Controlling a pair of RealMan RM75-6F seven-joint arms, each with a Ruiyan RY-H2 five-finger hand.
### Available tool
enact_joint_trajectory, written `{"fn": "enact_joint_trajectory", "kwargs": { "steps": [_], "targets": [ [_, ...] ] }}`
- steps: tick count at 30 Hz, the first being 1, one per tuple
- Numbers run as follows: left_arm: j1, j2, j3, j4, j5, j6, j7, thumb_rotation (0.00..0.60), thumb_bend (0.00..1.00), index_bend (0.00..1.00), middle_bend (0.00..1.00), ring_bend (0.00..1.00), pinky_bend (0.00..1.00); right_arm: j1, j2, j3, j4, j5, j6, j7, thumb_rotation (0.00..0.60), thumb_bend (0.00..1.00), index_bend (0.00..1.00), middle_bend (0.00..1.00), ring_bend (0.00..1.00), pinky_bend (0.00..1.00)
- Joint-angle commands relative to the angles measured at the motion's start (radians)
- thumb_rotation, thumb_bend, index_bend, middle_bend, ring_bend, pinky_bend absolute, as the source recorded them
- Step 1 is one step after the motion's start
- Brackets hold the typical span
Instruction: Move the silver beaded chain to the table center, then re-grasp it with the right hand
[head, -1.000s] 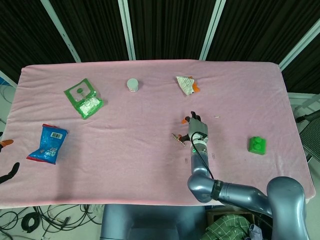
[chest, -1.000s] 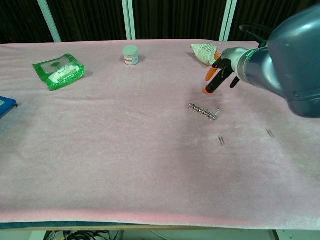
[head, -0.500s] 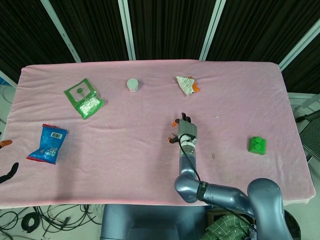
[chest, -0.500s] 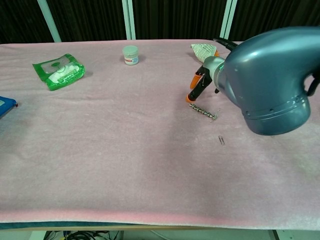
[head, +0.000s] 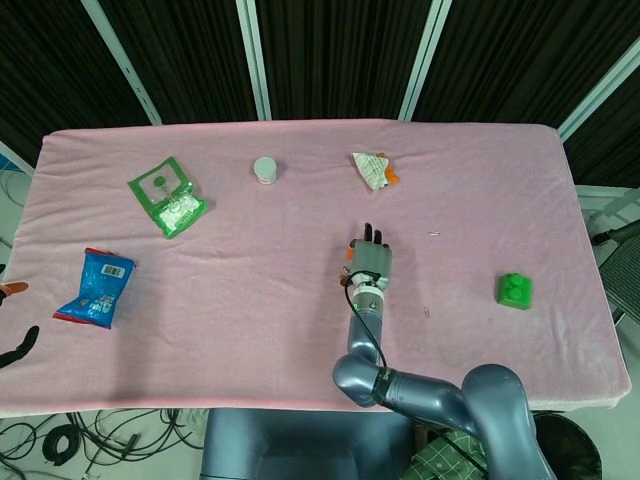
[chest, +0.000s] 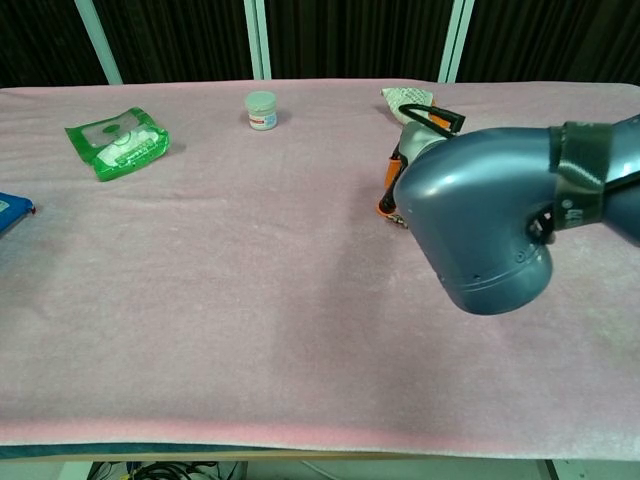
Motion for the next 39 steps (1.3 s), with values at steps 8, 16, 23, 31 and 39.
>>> {"fn": "enact_joint_trajectory", "kwargs": {
  "steps": [8, 16, 23, 31, 39],
  "targets": [
    [0.008, -0.001, -0.007, -0.003, 0.012, 0.002, 0.005, 0.600, 0.30, 0.29, 0.06, 0.00, 0.00, 0.014, -0.054, 0.046, 0.074, -0.004, -0.001, -0.071, 0.600, 0.20, 0.50, 0.00, 0.03, 0.21],
    [0.012, -0.003, -0.013, -0.005, 0.017, -0.004, 0.012, 0.600, 0.30, 0.29, 0.06, 0.00, 0.00, 0.014, -0.086, 0.111, 0.103, 0.000, -0.018, -0.072, 0.600, 0.22, 0.50, 0.00, 0.03, 0.21],
    [0.017, -0.002, -0.019, -0.007, 0.018, -0.005, 0.013, 0.600, 0.30, 0.29, 0.06, 0.00, 0.00, 0.017, -0.114, 0.133, 0.151, -0.008, -0.025, -0.089, 0.600, 0.22, 0.50, 0.00, 0.03, 0.21],
    [0.021, -0.001, -0.026, -0.008, 0.020, -0.006, 0.011, 0.600, 0.30, 0.30, 0.06, 0.00, 0.00, 0.025, -0.152, 0.147, 0.220, -0.040, -0.037, -0.097, 0.600, 0.22, 0.50, 0.00, 0.03, 0.21],
    [0.026, 0.000, -0.030, -0.008, 0.025, -0.005, 0.007, 0.600, 0.30, 0.30, 0.06, 0.00, 0.00, 0.028, -0.181, 0.161, 0.262, -0.066, -0.046, -0.107, 0.600, 0.23, 0.52, 0.00, 0.03, 0.21]
  ]
}}
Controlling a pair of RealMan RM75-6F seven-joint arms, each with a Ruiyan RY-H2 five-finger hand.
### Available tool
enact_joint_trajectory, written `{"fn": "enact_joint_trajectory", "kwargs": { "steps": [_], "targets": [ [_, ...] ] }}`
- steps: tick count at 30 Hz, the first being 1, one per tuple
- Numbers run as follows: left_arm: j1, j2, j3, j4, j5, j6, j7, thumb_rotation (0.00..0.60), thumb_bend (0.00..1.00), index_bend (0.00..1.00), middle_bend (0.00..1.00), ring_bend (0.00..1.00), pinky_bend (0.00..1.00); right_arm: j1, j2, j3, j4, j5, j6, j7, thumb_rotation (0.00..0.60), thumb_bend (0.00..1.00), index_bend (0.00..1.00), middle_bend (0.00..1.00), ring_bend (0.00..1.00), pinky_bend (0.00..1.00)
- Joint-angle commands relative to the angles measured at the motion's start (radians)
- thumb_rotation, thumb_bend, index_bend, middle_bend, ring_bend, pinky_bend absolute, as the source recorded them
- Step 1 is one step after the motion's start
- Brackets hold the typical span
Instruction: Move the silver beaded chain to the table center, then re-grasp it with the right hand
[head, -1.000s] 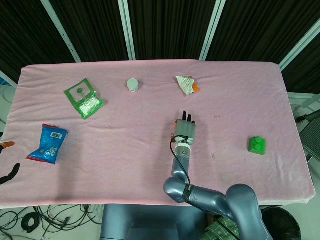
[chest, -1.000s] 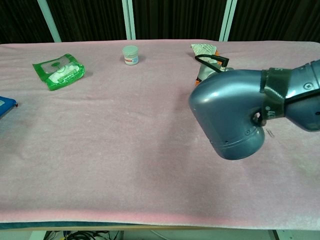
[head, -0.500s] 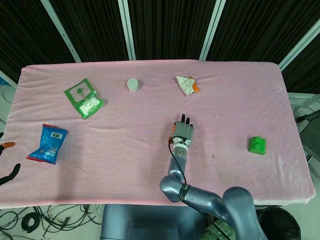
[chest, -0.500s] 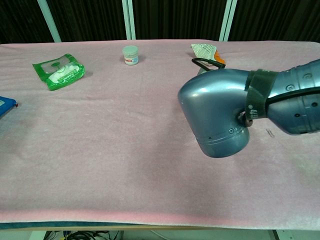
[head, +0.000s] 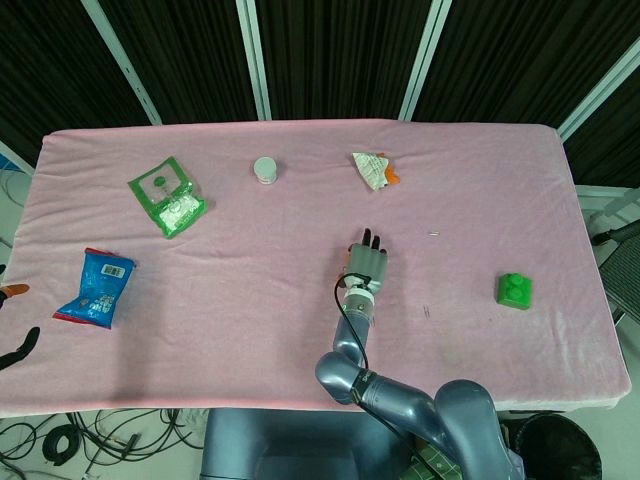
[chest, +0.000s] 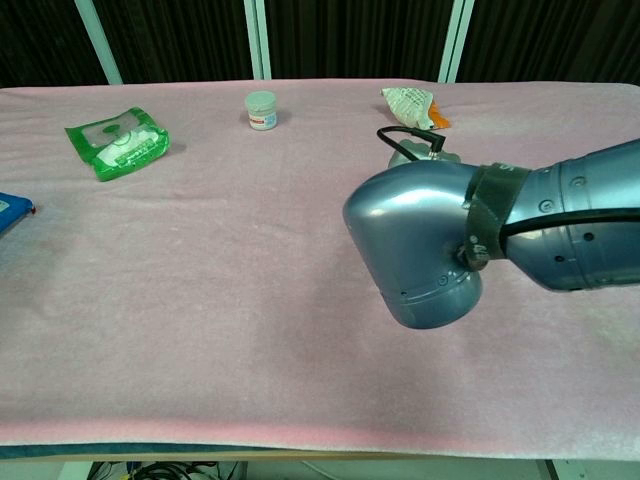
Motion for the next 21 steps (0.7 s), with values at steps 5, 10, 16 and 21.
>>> {"fn": "enact_joint_trajectory", "kwargs": {
  "steps": [5, 10, 16, 21],
  "targets": [
    [0.002, 0.001, -0.003, 0.000, 0.003, -0.001, -0.002, 0.600, 0.30, 0.30, 0.06, 0.00, 0.00, 0.001, -0.018, 0.016, 0.023, -0.015, -0.010, -0.008, 0.600, 0.26, 0.53, 0.00, 0.03, 0.21],
    [0.004, 0.002, -0.006, 0.000, 0.002, -0.003, -0.006, 0.600, 0.30, 0.30, 0.06, 0.00, 0.00, 0.001, -0.029, 0.030, 0.036, -0.027, -0.017, -0.014, 0.600, 0.29, 0.54, 0.00, 0.03, 0.21],
    [0.006, 0.003, -0.010, 0.000, -0.001, -0.008, -0.010, 0.600, 0.30, 0.30, 0.06, 0.00, 0.00, -0.001, -0.034, 0.042, 0.024, -0.043, -0.021, -0.019, 0.600, 0.30, 0.55, 0.00, 0.03, 0.21],
    [0.008, 0.005, -0.012, -0.001, -0.001, -0.011, -0.010, 0.600, 0.30, 0.30, 0.06, 0.00, 0.00, -0.009, -0.033, 0.047, 0.002, -0.047, -0.009, -0.042, 0.600, 0.30, 0.55, 0.00, 0.03, 0.21]
  ]
}}
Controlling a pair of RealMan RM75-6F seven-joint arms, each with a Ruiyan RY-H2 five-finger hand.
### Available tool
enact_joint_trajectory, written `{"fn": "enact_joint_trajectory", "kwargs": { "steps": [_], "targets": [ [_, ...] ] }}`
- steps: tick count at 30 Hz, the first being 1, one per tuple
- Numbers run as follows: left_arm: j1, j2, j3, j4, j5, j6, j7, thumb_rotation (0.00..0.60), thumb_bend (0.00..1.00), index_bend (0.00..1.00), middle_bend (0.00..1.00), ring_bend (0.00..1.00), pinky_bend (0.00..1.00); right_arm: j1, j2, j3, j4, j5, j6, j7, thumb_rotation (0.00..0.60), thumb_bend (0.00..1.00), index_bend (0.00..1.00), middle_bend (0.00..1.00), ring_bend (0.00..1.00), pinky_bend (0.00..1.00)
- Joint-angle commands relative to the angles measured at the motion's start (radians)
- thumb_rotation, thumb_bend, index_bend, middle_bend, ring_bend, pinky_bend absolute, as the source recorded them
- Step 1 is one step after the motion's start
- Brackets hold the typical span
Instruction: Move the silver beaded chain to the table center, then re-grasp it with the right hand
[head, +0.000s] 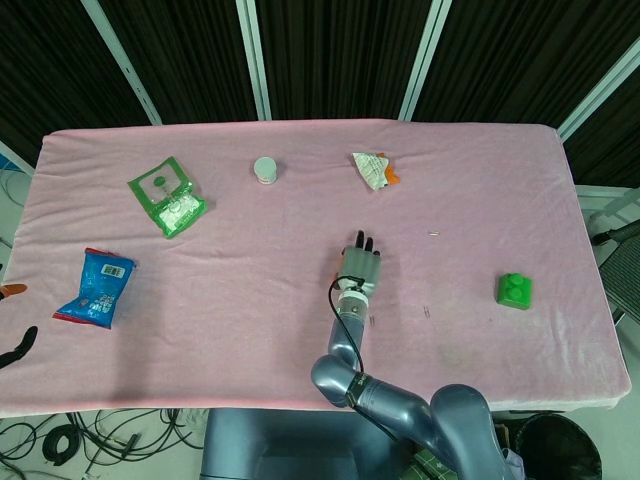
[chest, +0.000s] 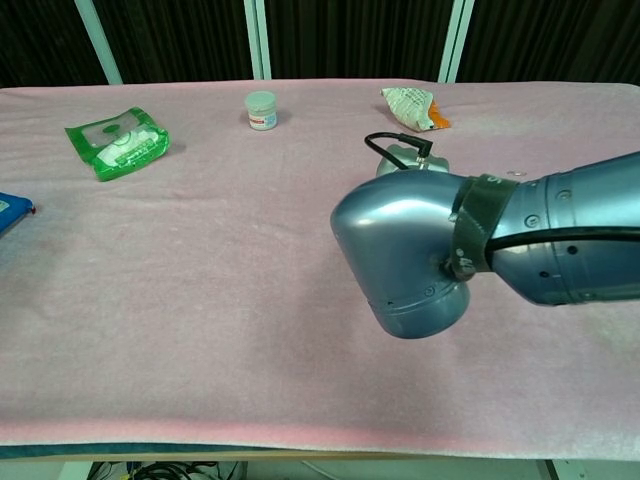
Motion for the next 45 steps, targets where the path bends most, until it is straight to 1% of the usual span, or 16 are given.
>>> {"fn": "enact_joint_trajectory", "kwargs": {
  "steps": [1, 14, 20, 27, 37, 45],
  "targets": [
    [0.001, 0.001, -0.001, -0.001, 0.000, -0.001, 0.000, 0.600, 0.30, 0.30, 0.06, 0.00, 0.00, -0.007, 0.002, 0.004, -0.012, 0.000, 0.007, -0.013, 0.600, 0.30, 0.55, 0.00, 0.03, 0.21],
    [0.003, -0.001, -0.008, -0.005, -0.006, -0.007, 0.012, 0.600, 0.30, 0.30, 0.06, 0.00, 0.00, -0.035, 0.017, -0.001, -0.054, -0.010, 0.020, -0.070, 0.600, 0.31, 0.55, 0.00, 0.03, 0.21],
    [0.004, -0.002, -0.010, -0.006, -0.008, -0.009, 0.017, 0.600, 0.30, 0.30, 0.06, 0.00, 0.00, -0.048, 0.034, 0.004, -0.092, -0.003, 0.025, -0.102, 0.600, 0.31, 0.51, 0.00, 0.03, 0.21],
    [0.006, -0.003, -0.013, -0.009, -0.008, -0.008, 0.021, 0.600, 0.30, 0.30, 0.06, 0.00, 0.00, -0.065, 0.049, 0.007, -0.129, 0.004, 0.042, -0.129, 0.600, 0.31, 0.50, 0.00, 0.03, 0.21],
    [0.009, -0.003, -0.016, -0.010, -0.008, -0.008, 0.023, 0.600, 0.30, 0.30, 0.06, 0.00, 0.00, -0.076, 0.055, 0.012, -0.152, 0.004, 0.053, -0.132, 0.600, 0.31, 0.51, 0.00, 0.03, 0.21],
    [0.010, -0.002, -0.018, -0.012, -0.009, -0.010, 0.022, 0.600, 0.30, 0.30, 0.05, 0.00, 0.00, -0.077, 0.048, 0.015, -0.149, 0.005, 0.049, -0.131, 0.600, 0.31, 0.51, 0.00, 0.03, 0.21]
  ]
}}
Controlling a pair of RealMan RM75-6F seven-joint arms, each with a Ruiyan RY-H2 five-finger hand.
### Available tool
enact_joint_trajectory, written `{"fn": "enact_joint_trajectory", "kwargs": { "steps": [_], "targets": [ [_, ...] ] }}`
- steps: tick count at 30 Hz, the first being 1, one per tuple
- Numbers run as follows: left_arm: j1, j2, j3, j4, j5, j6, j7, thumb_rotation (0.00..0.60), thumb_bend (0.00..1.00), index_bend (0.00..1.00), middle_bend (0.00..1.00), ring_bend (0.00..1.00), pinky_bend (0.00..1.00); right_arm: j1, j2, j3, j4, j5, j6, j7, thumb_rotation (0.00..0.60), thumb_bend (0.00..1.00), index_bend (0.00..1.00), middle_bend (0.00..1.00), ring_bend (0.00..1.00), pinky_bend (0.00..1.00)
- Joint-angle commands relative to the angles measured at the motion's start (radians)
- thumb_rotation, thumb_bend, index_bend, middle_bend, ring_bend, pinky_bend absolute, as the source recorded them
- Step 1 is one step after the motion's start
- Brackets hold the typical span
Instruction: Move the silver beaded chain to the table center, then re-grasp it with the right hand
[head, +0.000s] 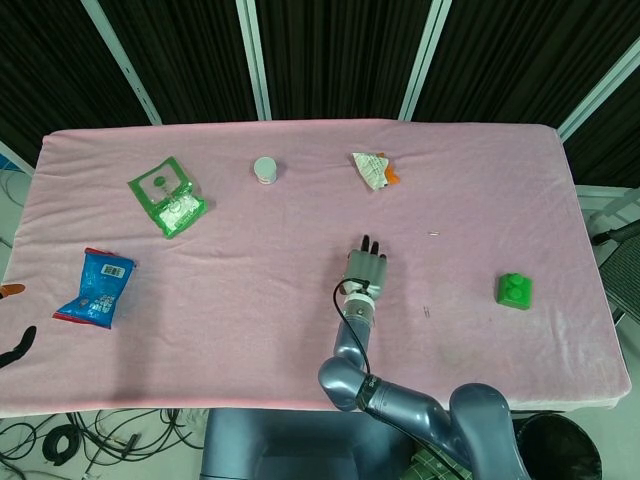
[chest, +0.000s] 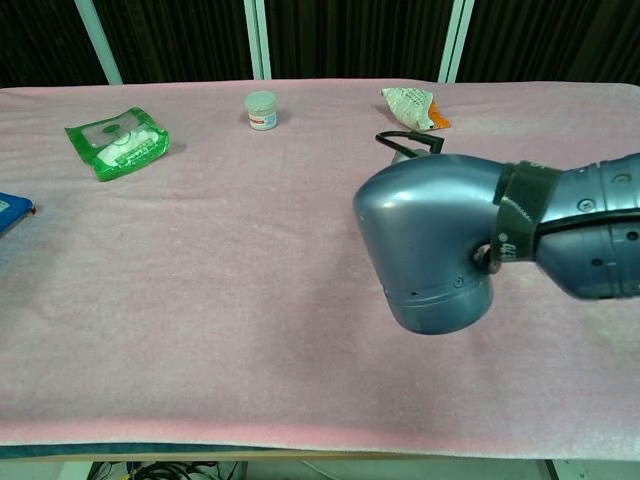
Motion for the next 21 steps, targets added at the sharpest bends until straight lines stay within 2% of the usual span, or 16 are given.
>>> {"fn": "enact_joint_trajectory", "kwargs": {
  "steps": [1, 21],
  "targets": [
    [0.000, 0.000, -0.001, 0.000, -0.001, -0.001, 0.001, 0.600, 0.30, 0.30, 0.05, 0.00, 0.00, 0.000, -0.003, 0.002, 0.002, 0.001, -0.002, 0.001, 0.600, 0.31, 0.51, 0.00, 0.03, 0.21],
    [0.002, -0.001, -0.005, -0.001, 0.000, -0.004, 0.003, 0.600, 0.30, 0.30, 0.05, 0.00, 0.00, 0.011, -0.022, 0.015, 0.055, -0.001, -0.021, 0.002, 0.600, 0.31, 0.56, 0.00, 0.04, 0.21]
  ]
}}
